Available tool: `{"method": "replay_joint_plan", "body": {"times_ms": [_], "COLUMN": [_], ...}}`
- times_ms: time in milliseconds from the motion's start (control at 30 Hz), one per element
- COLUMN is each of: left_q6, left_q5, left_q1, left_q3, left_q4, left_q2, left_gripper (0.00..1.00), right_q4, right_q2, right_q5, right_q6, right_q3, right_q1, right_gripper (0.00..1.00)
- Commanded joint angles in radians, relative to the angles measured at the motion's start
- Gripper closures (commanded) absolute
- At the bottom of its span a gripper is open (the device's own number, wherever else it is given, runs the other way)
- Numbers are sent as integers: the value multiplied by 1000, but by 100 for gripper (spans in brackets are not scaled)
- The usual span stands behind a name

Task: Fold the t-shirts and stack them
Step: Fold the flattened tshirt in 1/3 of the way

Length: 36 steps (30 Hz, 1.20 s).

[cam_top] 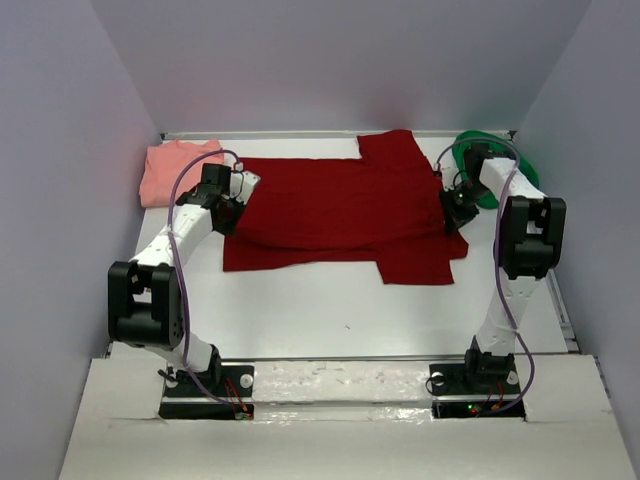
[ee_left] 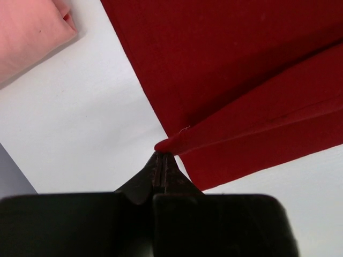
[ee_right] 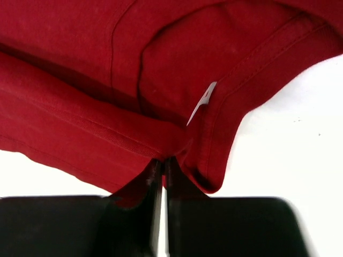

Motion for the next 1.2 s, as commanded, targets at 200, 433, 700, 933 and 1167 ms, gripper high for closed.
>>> {"method": "replay_joint_plan", "body": {"times_ms": [200, 433, 700, 933, 1167], "left_q6": [-19, -20, -20, -22, -23], "left_q5": [-98, -116, -147, -170, -185], "left_q1": [-17, -34, -60, -77, -78], "left_q3": [-1, -12, -1, 24, 21], "left_q4": [32, 32, 42, 40, 40], "left_q2": [-3, -9, 5, 40, 55], "left_gripper": [100, 100, 100, 100, 100], "right_q4": [21, -6, -29, -31, -48], "right_q2": [-25, -100, -197, -129, -76], "right_q5": [7, 30, -120, -137, -162], "right_q6": [11, 9, -12, -43, -66], "right_q3": [73, 103, 36, -38, -62], "right_q1": [-2, -2, -2, -2, 29], "right_gripper": [26, 22, 30, 100, 100]}}
